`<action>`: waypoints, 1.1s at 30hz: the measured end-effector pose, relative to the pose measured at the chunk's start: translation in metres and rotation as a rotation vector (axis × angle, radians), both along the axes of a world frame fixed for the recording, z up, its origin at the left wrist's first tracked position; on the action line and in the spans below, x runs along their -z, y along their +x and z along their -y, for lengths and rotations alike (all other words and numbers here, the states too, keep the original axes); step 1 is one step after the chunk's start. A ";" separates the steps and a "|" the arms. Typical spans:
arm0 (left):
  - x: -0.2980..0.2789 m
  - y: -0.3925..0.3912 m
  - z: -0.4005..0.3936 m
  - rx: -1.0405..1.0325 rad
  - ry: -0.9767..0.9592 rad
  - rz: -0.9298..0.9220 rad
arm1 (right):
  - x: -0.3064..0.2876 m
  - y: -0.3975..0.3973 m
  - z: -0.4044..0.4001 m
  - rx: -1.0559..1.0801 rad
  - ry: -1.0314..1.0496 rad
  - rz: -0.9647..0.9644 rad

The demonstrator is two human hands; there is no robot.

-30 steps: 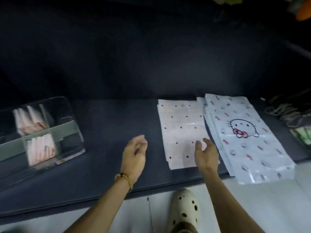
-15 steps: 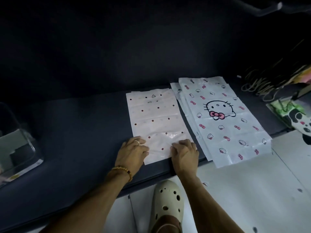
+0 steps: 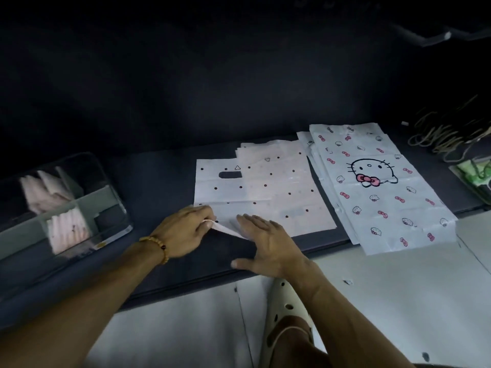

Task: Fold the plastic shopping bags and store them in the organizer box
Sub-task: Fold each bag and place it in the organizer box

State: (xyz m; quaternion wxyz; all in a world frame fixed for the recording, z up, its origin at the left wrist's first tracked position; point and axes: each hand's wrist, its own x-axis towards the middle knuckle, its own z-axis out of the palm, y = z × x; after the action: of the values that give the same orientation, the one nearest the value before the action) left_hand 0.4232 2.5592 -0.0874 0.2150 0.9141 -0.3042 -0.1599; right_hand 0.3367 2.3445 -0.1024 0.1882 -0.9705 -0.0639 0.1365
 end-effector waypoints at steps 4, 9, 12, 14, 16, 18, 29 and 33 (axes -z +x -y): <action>0.002 -0.020 -0.047 -0.094 -0.049 -0.207 | 0.017 -0.008 -0.022 -0.095 -0.098 -0.084; 0.020 -0.043 -0.096 -0.345 -0.289 -0.290 | 0.017 -0.015 -0.042 0.000 0.024 -0.059; 0.024 -0.054 -0.105 -0.575 -0.521 -0.319 | 0.003 -0.005 -0.045 0.192 0.256 -0.214; 0.021 -0.056 -0.110 -0.607 -0.667 -0.494 | -0.005 0.001 -0.042 0.267 0.362 -0.261; 0.020 -0.056 -0.118 -0.603 -0.751 -0.710 | -0.010 0.005 -0.041 0.370 0.510 -0.264; 0.024 -0.057 -0.124 -0.619 -0.712 -0.763 | -0.007 0.008 -0.043 0.478 0.620 -0.242; 0.058 -0.051 -0.109 -0.799 -0.272 -0.363 | 0.033 0.017 -0.065 0.723 0.406 -0.128; 0.057 -0.050 -0.107 -0.846 -0.205 -0.276 | 0.036 0.024 -0.068 0.626 0.255 -0.026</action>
State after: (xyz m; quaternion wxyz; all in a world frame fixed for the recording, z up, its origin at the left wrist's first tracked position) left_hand 0.3727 2.6661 -0.1447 0.3894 0.9021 0.1132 -0.1475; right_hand 0.3605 2.4124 -0.1388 0.3415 -0.9099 0.2231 0.0753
